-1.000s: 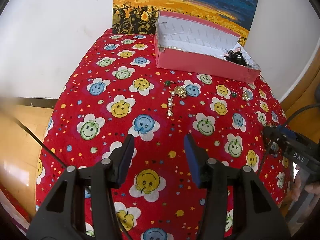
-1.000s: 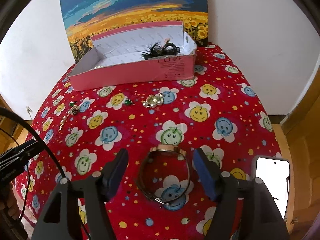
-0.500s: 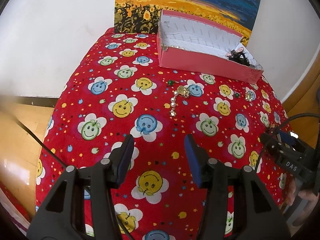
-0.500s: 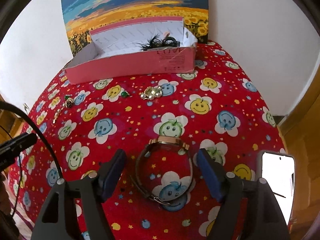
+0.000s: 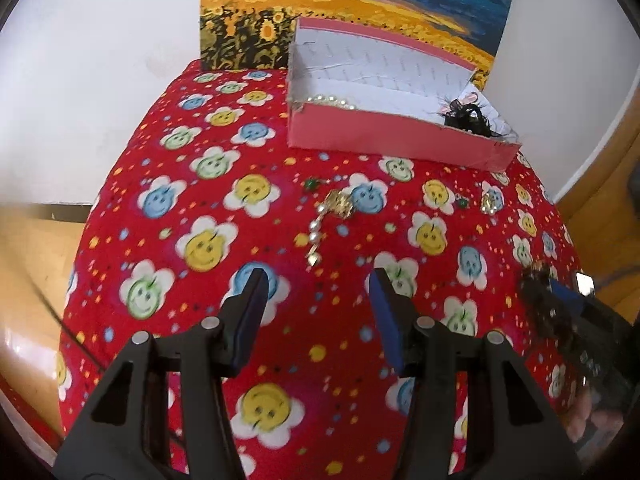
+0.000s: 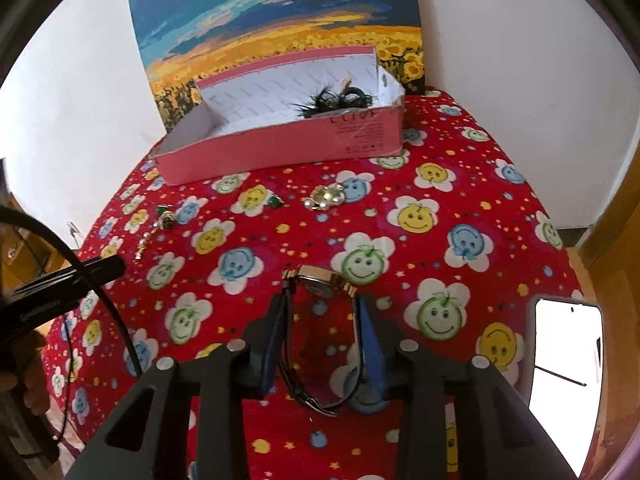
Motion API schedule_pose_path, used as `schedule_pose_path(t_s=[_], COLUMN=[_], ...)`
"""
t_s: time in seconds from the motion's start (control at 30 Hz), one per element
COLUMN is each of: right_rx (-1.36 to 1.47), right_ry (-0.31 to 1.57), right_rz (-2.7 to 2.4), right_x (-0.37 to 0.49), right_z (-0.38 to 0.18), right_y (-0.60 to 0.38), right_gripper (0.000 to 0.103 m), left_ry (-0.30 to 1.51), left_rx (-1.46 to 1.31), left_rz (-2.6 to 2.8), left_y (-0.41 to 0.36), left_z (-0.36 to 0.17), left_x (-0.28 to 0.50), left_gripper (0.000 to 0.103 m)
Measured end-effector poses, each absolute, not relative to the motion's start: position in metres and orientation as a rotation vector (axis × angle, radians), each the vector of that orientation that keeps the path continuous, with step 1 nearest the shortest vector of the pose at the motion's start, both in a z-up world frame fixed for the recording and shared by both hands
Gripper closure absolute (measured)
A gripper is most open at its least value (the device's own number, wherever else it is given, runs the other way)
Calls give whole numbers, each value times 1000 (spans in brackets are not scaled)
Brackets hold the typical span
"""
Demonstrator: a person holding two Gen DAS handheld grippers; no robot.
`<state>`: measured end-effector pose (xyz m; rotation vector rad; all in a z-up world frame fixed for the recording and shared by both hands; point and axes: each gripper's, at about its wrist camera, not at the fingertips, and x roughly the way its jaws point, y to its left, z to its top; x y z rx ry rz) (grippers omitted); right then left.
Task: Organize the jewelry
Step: 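Close the right tool on the brown-strap watch, then close the left tool on a small gold earring while the right tool holds the watch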
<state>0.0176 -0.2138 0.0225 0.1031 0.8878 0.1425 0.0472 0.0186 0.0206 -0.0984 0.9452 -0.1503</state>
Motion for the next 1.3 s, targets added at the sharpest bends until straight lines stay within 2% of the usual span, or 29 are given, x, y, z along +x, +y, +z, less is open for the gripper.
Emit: schedule_pose_path(t_s=[0.4,0.43,0.47,0.53,0.9,1.0,1.13,1.2,1.3], right_rx=[158,165,170,182,221,230,236,238,241], right_ry=[885,885,884,884,884,882,883,884,886], right_rz=[204,208,213,225,258,261,269,273,275], right_x=[21,21,22,22,25,26,25,25,27], right_z=[27,26,26,25,22,22,22,21,20], right_y=[-216,-217,-217,-218,-223,-224,-225,-225,-224], right_gripper=[65,65,65,65,64,64,64,64,64], left_ry=[935,936,932,928,917,913,897,887,886], left_rx=[-35,-27,-25,-38,-12,-9,-1,9,20], left_rz=[-175,-169,-165,-185,-159,-133,-114,-112,-123], left_y=[-8,-9,-10,-12,-17,-16,-13,-14,-18], left_z=[10,9,9,9,5,5,4,3,3], left_x=[85,86,86,85,90,92,94,95,97], left_gripper=[64,71,85,103,102,94,75,73,75])
